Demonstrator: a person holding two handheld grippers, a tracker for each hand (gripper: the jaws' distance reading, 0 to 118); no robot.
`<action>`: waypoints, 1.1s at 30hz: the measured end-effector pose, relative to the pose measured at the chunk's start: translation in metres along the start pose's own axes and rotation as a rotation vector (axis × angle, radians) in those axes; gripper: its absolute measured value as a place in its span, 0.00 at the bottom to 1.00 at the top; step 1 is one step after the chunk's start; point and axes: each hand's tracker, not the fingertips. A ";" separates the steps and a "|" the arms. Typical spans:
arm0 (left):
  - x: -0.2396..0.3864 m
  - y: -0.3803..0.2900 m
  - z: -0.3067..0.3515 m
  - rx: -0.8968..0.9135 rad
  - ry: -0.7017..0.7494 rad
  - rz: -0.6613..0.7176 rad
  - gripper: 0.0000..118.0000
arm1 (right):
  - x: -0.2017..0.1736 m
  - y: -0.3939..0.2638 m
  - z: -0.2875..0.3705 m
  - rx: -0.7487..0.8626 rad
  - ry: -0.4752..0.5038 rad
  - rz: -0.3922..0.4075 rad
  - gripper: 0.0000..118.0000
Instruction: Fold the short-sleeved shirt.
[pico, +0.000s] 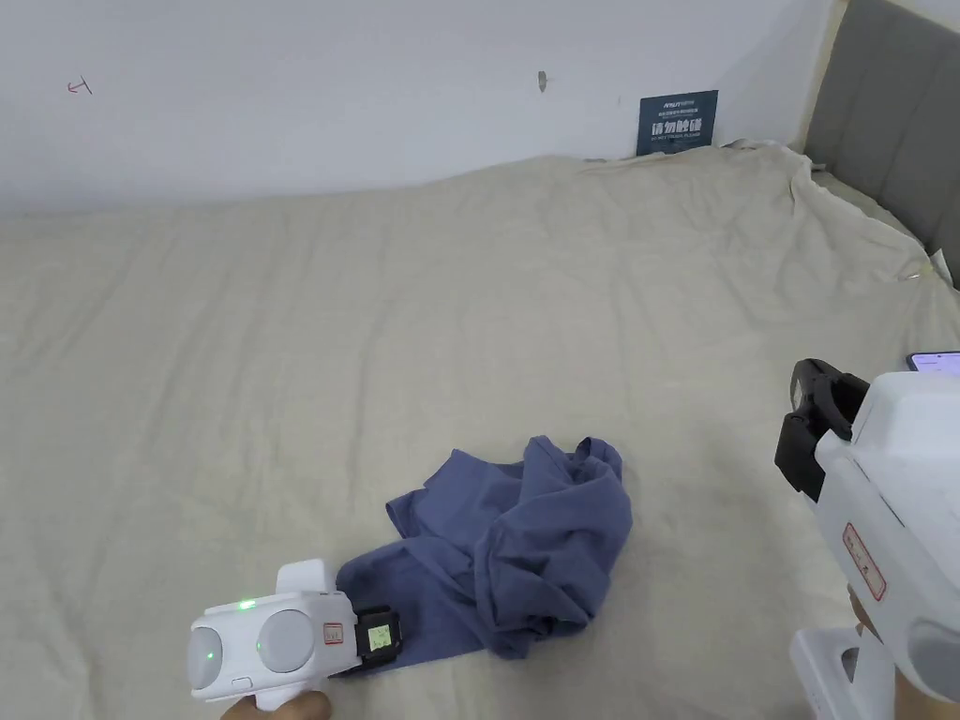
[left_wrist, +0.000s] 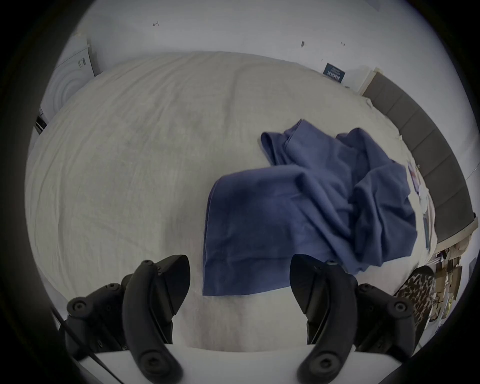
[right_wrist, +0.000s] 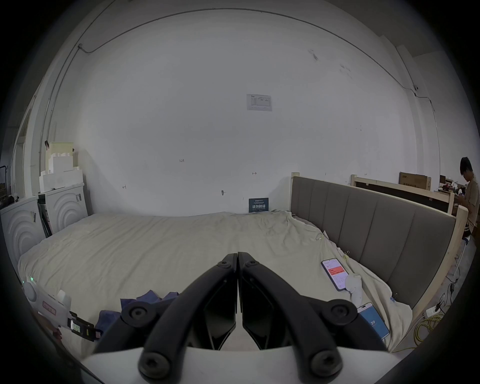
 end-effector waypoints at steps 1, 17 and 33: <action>0.002 -0.002 -0.002 0.001 0.009 -0.008 0.72 | 0.000 -0.001 -0.001 -0.004 0.000 0.000 0.00; 0.013 -0.011 -0.011 -0.025 0.012 -0.117 0.01 | 0.000 -0.018 -0.027 -0.080 0.013 -0.014 0.00; -0.017 0.018 0.060 0.183 -0.123 -0.029 0.00 | -0.039 -0.054 -0.189 -0.544 0.176 -0.044 0.67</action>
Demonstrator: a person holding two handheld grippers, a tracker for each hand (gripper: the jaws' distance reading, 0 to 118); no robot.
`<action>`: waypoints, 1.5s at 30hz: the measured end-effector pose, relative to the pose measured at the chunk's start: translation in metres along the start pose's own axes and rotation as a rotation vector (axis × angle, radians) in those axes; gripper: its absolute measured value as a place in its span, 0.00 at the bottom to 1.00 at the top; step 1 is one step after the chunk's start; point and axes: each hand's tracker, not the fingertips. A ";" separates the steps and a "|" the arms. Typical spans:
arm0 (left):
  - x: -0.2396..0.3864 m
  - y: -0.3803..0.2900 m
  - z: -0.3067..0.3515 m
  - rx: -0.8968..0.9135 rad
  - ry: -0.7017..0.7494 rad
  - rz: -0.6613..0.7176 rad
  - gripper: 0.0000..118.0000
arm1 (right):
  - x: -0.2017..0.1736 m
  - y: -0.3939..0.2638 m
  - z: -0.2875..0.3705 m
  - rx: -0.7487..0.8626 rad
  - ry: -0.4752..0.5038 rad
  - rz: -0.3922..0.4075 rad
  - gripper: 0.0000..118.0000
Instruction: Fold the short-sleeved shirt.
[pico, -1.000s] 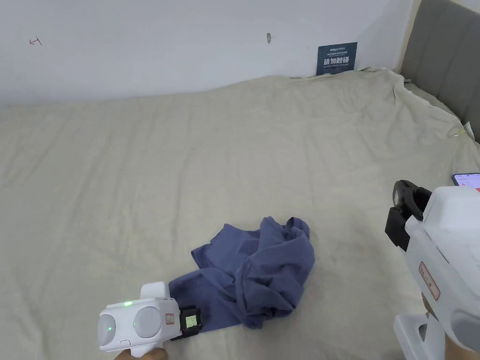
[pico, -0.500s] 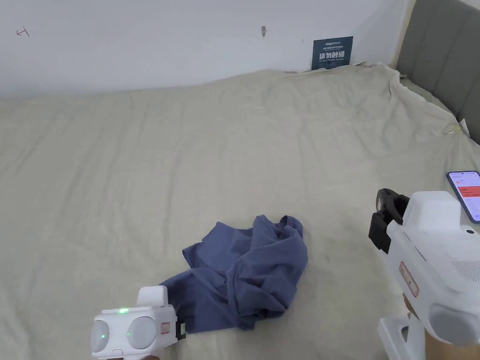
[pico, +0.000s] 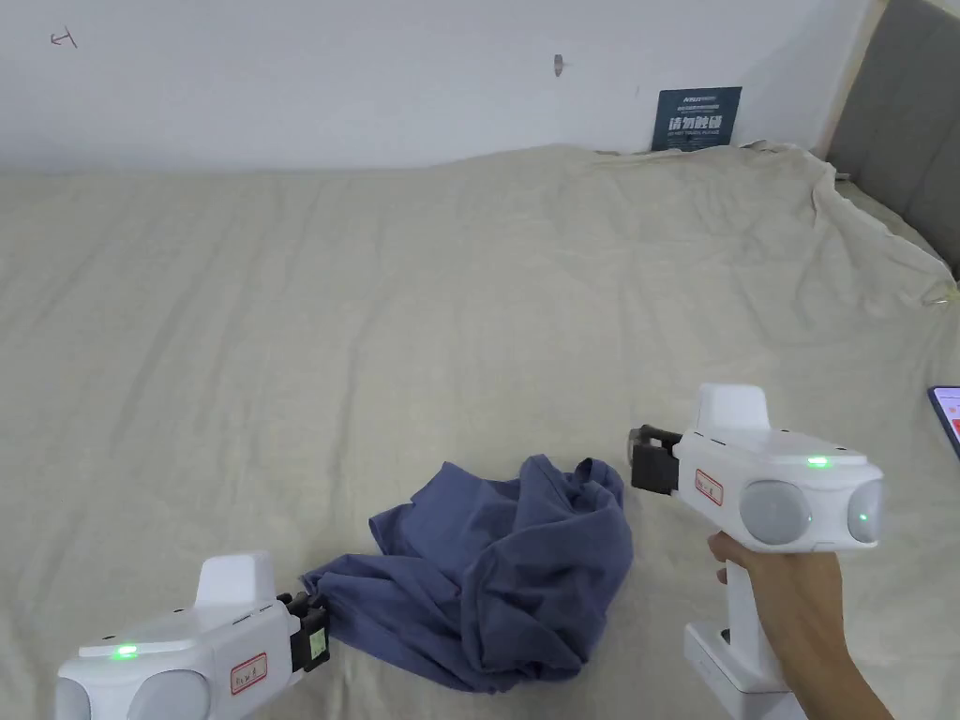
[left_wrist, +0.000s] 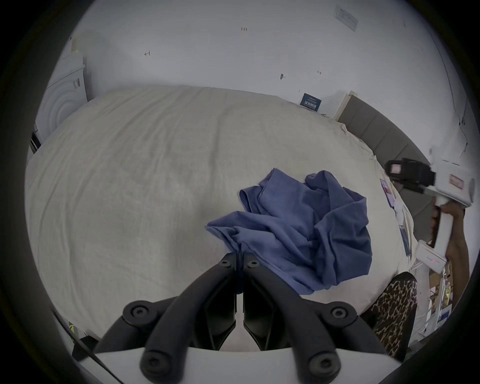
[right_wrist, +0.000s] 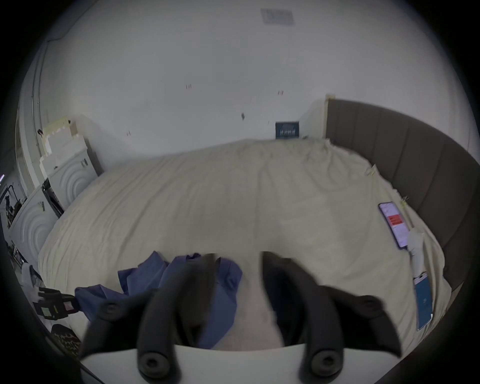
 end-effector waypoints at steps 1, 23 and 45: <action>-0.001 0.000 -0.001 0.002 -0.003 0.004 0.00 | -0.002 0.001 -0.011 -0.032 0.013 -0.003 0.76; -0.021 -0.009 -0.001 -0.007 -0.041 0.066 0.00 | -0.036 -0.032 -0.023 -0.183 0.077 -0.012 0.02; -0.085 0.126 0.103 0.345 0.077 0.133 0.00 | 0.059 0.085 0.125 0.230 0.130 -0.222 0.02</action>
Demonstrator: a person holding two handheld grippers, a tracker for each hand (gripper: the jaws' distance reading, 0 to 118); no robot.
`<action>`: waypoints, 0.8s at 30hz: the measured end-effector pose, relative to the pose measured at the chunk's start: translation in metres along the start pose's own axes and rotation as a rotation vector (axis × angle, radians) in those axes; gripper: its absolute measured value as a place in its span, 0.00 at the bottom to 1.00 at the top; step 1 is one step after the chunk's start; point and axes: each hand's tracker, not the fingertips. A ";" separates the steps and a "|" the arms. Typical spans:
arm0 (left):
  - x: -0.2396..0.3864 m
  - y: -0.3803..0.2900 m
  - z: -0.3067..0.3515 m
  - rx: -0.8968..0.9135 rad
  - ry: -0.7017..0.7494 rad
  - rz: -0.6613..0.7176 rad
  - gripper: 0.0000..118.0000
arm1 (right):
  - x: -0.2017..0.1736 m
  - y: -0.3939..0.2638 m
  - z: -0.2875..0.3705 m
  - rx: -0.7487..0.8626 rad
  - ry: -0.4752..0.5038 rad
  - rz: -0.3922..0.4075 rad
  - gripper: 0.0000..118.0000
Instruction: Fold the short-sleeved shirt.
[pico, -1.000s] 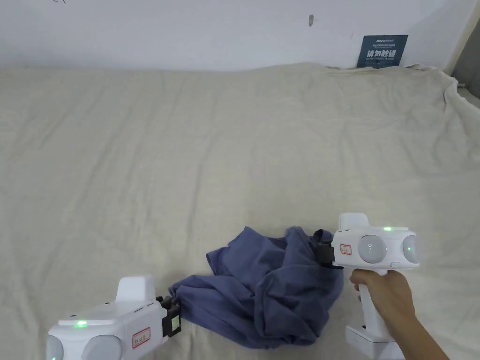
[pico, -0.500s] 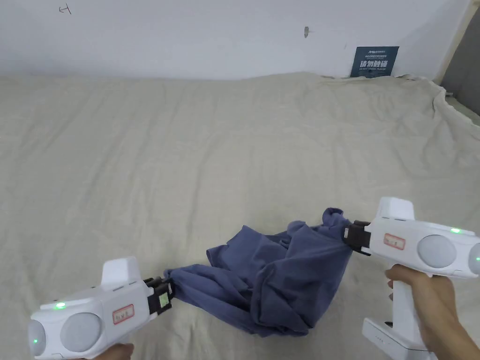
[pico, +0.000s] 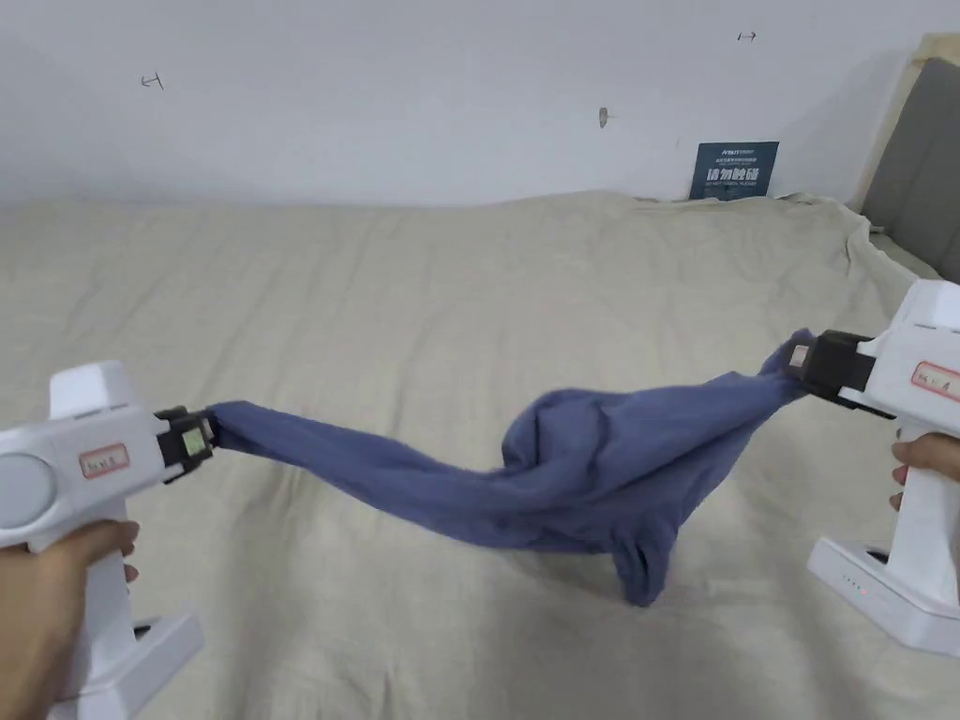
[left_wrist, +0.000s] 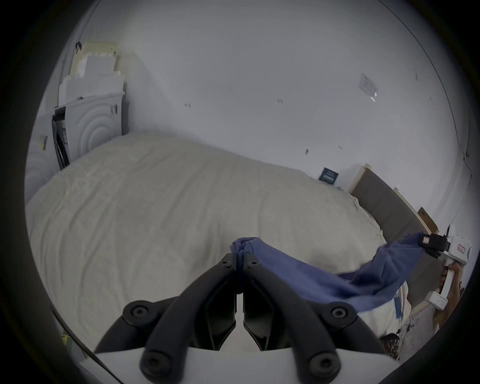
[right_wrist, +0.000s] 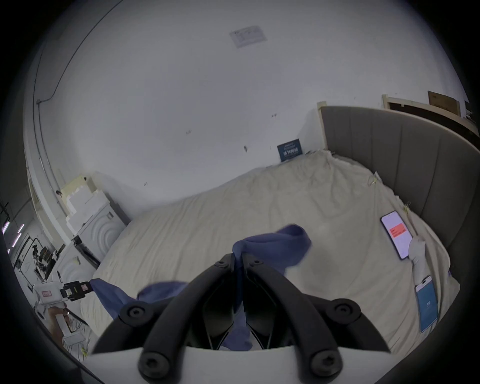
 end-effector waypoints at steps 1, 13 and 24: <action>-0.001 0.010 -0.001 0.008 0.006 0.001 0.00 | 0.004 0.007 -0.004 0.018 -0.009 0.001 0.02; 0.027 0.120 -0.036 0.127 0.017 -0.041 0.00 | -0.035 0.084 -0.048 0.119 -0.029 0.077 0.02; 0.021 0.215 -0.042 0.308 0.012 -0.024 0.00 | -0.065 0.148 -0.095 0.229 0.004 0.113 0.02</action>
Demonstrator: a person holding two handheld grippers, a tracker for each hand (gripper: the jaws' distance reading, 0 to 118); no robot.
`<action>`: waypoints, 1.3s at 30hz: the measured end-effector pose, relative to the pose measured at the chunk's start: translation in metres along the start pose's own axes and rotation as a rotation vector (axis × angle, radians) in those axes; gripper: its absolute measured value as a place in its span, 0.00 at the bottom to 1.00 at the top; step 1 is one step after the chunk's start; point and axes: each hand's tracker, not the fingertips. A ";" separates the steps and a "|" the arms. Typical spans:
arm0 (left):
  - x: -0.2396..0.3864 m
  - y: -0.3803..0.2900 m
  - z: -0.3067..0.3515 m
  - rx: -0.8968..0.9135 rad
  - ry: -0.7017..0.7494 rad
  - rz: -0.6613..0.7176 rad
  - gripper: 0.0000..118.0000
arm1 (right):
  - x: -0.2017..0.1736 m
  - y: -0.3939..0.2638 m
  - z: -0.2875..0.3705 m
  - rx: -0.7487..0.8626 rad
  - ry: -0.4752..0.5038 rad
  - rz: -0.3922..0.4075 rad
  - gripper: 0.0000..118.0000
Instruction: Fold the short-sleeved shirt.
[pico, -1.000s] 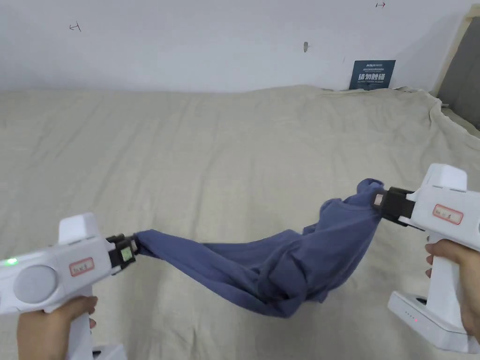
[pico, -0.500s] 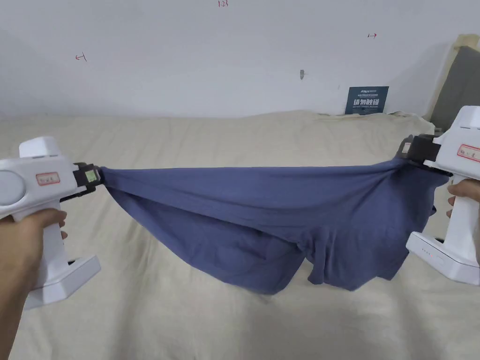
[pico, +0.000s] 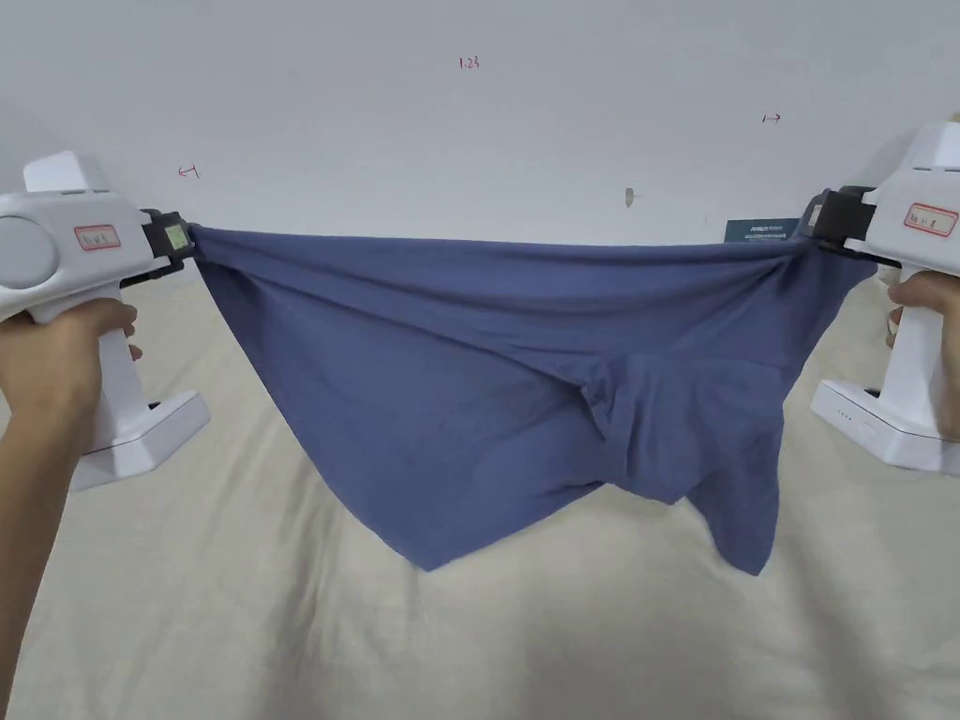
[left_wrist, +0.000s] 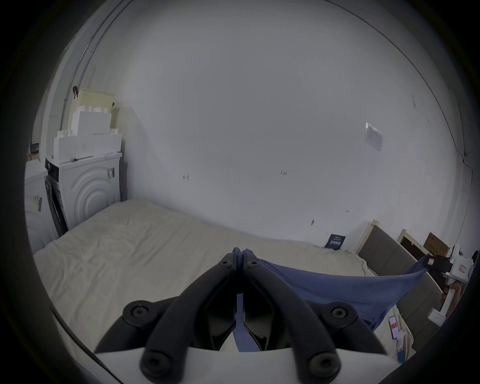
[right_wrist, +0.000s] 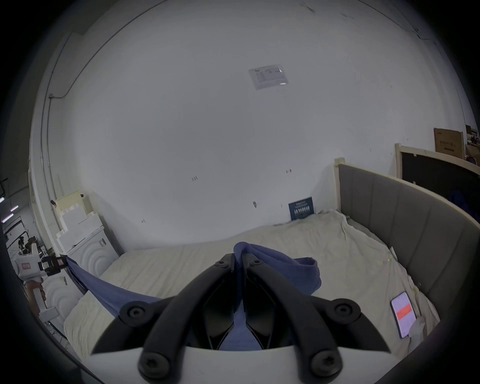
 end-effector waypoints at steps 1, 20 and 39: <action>0.001 0.005 -0.001 0.016 0.006 -0.018 0.00 | -0.003 0.005 -0.005 0.008 0.002 0.003 0.02; -0.040 -0.139 -0.042 -0.181 0.114 -0.091 0.00 | 0.012 -0.131 -0.043 -0.172 -0.030 0.008 0.02; -0.111 -0.349 0.103 -0.486 0.202 0.083 0.00 | 0.042 -0.327 0.127 -0.448 -0.105 -0.142 0.02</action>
